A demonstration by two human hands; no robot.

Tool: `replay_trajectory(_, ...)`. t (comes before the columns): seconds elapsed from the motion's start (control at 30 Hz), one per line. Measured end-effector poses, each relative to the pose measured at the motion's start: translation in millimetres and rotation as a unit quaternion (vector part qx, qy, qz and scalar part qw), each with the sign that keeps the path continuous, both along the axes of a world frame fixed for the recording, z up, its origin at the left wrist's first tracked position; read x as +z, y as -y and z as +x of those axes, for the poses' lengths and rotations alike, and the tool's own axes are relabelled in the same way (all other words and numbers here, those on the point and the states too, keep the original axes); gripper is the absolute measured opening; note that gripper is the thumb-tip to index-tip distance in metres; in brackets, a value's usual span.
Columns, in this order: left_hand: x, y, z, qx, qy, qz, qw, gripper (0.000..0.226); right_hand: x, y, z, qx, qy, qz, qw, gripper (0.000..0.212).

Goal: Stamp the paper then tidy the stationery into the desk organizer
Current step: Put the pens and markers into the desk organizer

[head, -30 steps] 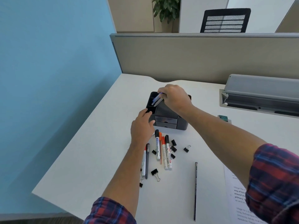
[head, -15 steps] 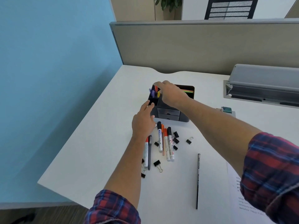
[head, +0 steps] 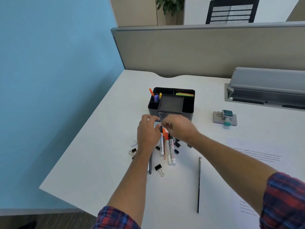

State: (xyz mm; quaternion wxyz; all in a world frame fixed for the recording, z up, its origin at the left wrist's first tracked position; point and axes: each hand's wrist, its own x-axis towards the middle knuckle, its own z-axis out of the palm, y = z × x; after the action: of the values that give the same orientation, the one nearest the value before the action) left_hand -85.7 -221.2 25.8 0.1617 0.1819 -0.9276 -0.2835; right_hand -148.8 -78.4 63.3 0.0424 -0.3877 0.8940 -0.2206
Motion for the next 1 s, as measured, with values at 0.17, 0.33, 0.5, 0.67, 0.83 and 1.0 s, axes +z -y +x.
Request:
replay_trajectory(0.17,-16,-15,19,-0.018,0.07,0.026,0.997,0.013,-36,-15,23,0.021,-0.018,0.119,0.993,0.027)
replay_trajectory(0.33,-23,-25,29,-0.014,0.117,0.043,0.992,0.014,-45,-28,29,0.061,-0.046,0.145,0.986,0.031)
replay_trajectory(0.5,-25,-29,33,-0.026,0.153,-0.003,0.988,0.012,-44,-35,32,0.019,-0.002,0.145,0.989,0.031)
replay_trajectory(0.67,-24,-33,32,-0.015,0.164,-0.048,0.985,0.018,-46,-39,37,0.013,0.012,0.131,0.991,0.033)
replay_trajectory(0.83,-23,-36,30,0.021,0.147,-0.102,0.984,0.025,-49,-43,42,0.02,-0.001,0.119,0.993,0.035)
replay_trajectory(1.0,-22,-37,29,0.039,0.17,-0.136,0.975,0.029,-49,-46,44,0.03,-0.016,0.111,0.993,0.035)
